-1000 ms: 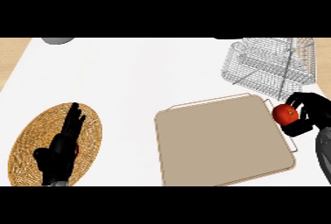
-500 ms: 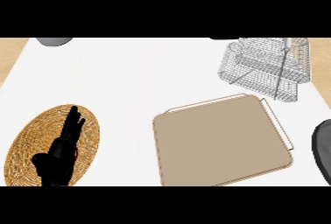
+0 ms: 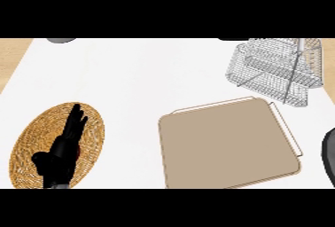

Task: Pick the tomato from the tray and place it in the tiered basket

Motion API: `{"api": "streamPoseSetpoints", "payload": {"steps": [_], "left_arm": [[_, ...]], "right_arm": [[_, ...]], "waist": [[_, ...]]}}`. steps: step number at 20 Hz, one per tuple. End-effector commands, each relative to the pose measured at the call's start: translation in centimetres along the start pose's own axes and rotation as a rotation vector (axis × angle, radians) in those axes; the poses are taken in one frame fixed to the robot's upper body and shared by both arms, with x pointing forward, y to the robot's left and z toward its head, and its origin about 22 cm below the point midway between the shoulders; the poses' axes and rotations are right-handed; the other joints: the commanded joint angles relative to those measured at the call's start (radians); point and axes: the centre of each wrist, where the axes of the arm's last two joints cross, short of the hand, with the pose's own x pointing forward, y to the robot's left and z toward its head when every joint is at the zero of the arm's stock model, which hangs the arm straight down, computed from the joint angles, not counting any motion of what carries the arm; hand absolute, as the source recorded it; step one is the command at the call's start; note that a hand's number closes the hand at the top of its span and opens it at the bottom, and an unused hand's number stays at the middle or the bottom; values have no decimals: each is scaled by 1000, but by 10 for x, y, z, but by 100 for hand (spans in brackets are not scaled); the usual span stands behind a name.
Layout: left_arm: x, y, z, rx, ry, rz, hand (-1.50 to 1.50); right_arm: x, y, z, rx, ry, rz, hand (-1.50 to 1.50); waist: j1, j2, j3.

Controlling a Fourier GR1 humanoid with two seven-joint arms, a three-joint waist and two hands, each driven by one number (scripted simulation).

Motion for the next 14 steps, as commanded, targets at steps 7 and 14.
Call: {"api": "streamPoseSetpoints", "payload": {"steps": [7, 14], "left_arm": [[-44, 3, 2, -38, 179, -38, 0], [-30, -17, -9, -73, 147, -65, 0]], "right_arm": [[22, -37, -11, -78, 83, -32, 150], [37, -23, -30, -56, 125, -36, 150]], "waist": [[78, 36, -16], [112, 41, -15]]}}
